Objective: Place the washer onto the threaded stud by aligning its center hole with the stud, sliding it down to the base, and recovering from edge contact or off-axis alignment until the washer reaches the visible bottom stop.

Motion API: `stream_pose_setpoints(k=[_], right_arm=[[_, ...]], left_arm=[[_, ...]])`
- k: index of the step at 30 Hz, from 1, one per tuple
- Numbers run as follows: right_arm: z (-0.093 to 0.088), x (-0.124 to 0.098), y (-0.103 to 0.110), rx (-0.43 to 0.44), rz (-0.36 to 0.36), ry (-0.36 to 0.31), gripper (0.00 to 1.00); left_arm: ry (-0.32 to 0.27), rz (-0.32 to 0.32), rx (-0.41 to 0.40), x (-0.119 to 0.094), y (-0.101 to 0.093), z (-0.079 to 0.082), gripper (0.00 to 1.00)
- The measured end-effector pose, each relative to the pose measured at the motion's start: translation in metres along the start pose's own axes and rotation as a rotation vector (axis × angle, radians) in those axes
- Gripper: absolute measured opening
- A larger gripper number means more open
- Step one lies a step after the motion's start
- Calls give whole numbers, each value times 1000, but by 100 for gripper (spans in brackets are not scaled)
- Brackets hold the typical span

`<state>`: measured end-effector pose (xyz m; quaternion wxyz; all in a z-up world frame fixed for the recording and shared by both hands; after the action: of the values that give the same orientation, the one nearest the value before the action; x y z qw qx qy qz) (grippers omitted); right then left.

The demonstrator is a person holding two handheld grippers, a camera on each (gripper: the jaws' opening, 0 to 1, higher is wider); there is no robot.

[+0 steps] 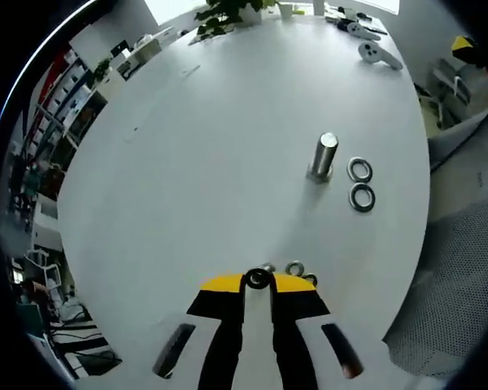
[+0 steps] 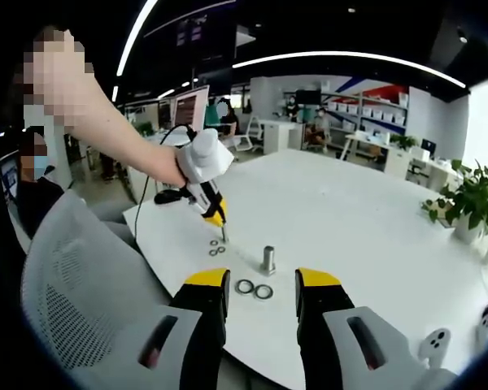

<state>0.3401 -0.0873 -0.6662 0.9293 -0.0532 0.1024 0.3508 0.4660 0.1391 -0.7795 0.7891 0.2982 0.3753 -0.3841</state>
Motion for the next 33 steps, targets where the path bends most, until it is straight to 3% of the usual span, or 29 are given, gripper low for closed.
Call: stream_pose_setpoints(k=[21,33], right_arm=[[-1,0,0,-2,-1,7,34],[-1,2,5,-18,21,12,34]], left_arm=[[-17,10,-29,-6,-1,-3,11],[-41,45,-99,-20,-7,-26,11]])
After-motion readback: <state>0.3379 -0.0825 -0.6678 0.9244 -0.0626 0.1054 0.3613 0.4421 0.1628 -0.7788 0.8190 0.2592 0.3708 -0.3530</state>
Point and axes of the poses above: the point that each gripper's makers call its tool centre point, and the gripper's own axes: x roughly forward along the fingers, y roughly to its left, z roughly out of its top, the point moved 3 cm from there along -x, roughly backward along the fingers, and after that the axes turned 14 degrees about -y, right-handed, at the moved point
